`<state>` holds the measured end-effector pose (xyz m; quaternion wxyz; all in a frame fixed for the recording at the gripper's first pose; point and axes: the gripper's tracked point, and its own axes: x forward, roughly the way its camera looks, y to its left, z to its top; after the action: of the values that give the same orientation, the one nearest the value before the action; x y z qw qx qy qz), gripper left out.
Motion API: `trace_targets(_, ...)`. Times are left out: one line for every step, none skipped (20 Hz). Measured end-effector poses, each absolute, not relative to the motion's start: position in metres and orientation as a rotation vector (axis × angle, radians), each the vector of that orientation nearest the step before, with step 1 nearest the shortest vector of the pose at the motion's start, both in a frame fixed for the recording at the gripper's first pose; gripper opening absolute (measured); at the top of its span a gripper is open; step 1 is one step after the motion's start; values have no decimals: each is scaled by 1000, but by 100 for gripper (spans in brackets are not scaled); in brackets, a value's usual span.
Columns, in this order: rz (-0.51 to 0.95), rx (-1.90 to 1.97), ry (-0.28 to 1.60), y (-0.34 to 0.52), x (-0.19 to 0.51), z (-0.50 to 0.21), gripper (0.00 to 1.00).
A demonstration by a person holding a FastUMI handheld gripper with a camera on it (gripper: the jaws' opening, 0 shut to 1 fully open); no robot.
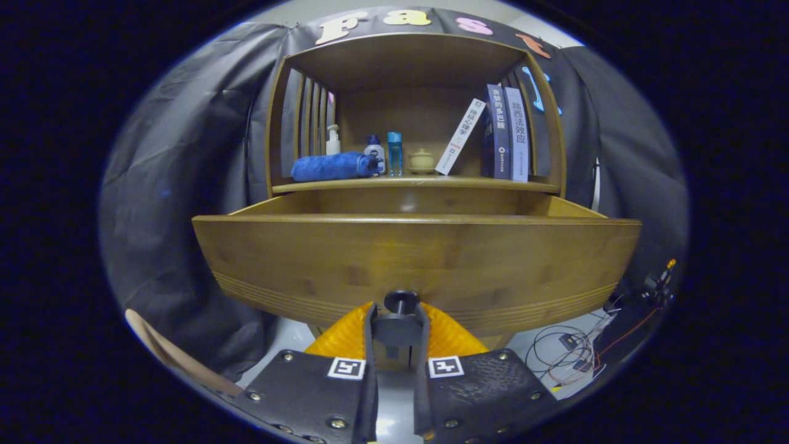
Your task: Pull open the drawer, take out the items inside it, and place them on the countertop above the cabinet.
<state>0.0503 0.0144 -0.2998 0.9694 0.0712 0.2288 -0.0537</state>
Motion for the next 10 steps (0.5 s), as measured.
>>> trace_targets(-108, 137, 460, 14, 46, -299, 23)
trace_targets(-105, 137, 462, 15, 40, -299, 23)
trace_targets(-98, 140, 464, 17, 34, -299, 23)
trace_targets(-94, 136, 465, 18, 31, -299, 23)
trace_targets(-92, 132, 468, 18, 26, -299, 23)
trace_targets(-92, 130, 466, 18, 25, -299, 23)
trace_targets(-96, 123, 465, 18, 25, -299, 23)
trace_targets(-99, 112, 468, 18, 25, -299, 23)
trace_targets(-100, 102, 470, 18, 24, -300, 23)
trace_targets(-98, 98, 471, 18, 24, -300, 23)
